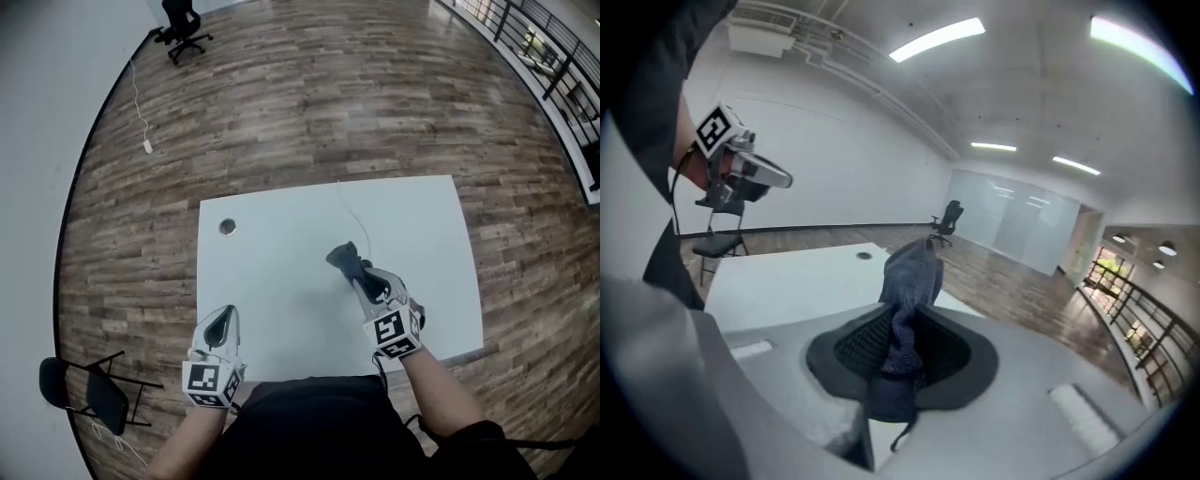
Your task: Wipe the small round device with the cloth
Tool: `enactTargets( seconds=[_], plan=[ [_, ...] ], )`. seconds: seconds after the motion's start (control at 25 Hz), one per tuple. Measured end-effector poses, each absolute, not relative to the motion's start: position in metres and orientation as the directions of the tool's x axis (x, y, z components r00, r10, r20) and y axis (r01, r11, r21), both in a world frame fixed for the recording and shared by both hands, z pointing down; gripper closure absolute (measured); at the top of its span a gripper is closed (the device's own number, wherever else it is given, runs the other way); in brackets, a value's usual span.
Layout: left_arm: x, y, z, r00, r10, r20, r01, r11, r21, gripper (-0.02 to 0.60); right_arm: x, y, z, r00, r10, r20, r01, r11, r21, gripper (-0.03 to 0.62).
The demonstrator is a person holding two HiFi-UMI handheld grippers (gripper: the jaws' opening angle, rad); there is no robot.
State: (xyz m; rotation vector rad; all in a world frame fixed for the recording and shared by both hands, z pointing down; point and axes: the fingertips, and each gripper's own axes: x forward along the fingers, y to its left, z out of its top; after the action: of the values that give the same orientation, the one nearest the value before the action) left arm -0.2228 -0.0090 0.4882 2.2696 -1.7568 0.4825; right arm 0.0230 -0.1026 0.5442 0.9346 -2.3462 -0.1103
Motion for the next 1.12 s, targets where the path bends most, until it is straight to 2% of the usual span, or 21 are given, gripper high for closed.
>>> enactTargets(
  seconds=[0.08,0.2,0.32,0.72,1.12],
  plan=[
    [-0.222,-0.010,0.488,0.230,-0.890,0.394,-0.966,-0.258,-0.018,0.574,0.037,-0.122,0.543,-0.508,-0.696,0.508,-0.630,0.702,0.333,0.520],
    [-0.219,-0.011,0.487,0.237,-0.889,0.392,-0.963,-0.268,-0.024,0.574,0.045,-0.135,0.567,-0.462,-0.692,0.555,-0.625,0.698,0.349,0.519],
    [-0.221,-0.010,0.485,0.233,-0.890,0.393,-0.963,-0.267,-0.032,0.574,0.042,-0.135,0.589,-0.453,-0.666,0.592,-0.611,0.716,0.338,0.519],
    [-0.226,-0.002,0.485,0.212,-0.889,0.405,-0.967,-0.249,-0.042,0.574,0.063,-0.136,0.602,-0.411,-0.689,0.597,-0.702,0.657,0.274,0.520],
    [-0.226,0.000,0.485,0.210,-0.883,0.419,-0.965,-0.255,-0.054,0.574,0.083,-0.129,0.638,-0.356,-0.652,0.670,-0.734,0.639,0.231,0.522]
  ],
)
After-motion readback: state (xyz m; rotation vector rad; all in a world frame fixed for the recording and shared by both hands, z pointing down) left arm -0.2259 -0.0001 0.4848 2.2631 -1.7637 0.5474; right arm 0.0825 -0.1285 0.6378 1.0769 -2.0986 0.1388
